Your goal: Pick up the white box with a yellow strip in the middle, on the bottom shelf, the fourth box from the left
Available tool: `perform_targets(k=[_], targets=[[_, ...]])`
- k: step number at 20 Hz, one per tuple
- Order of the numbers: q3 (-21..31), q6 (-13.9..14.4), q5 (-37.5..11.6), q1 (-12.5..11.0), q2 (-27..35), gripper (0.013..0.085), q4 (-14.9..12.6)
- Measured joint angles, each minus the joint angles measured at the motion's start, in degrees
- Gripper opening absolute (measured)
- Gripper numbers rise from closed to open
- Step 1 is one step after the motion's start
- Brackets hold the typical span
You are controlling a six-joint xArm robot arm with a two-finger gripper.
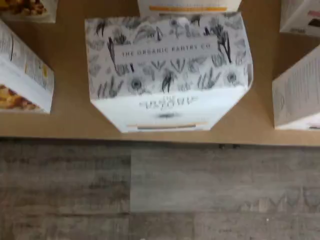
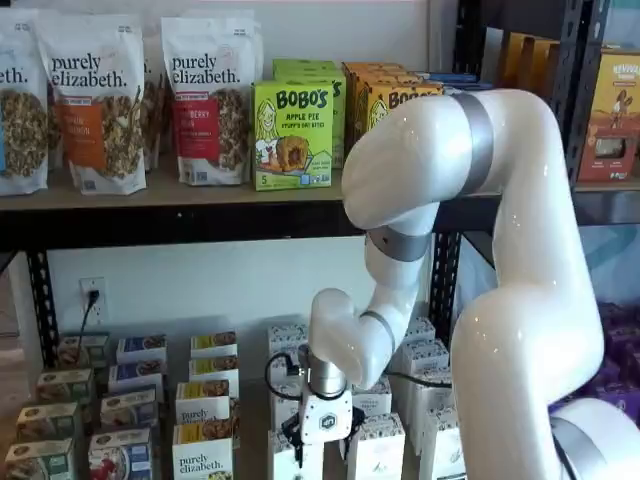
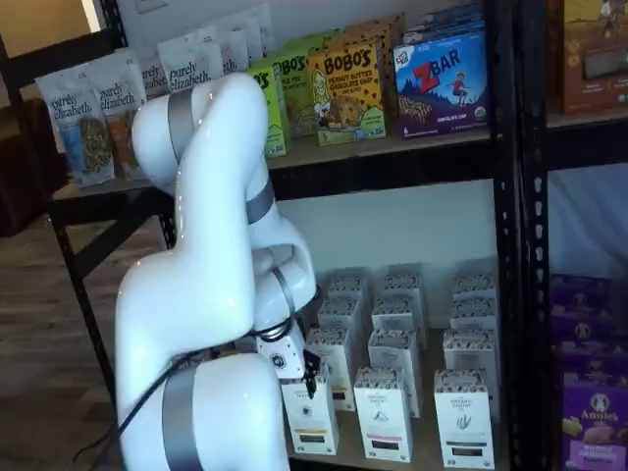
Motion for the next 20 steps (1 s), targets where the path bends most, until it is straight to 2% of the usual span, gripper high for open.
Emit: perform_targets(k=[2, 7, 13, 17, 20], targets=[[-1.2, 1.0, -0.3, -0.3, 1.0, 0.085, -1.3], [-3.5, 1.1, -0.6, -0.7, 2.6, 0.085, -1.9], [-7.3, -1.8, 0.3, -0.3, 5.3, 0.085, 1.4], [-10.1, -0.8, 1.0, -0.1, 7.3, 0.085, 0.5], [-11.5, -1.1, 1.1, 0.0, 8.2, 0.085, 1.0]])
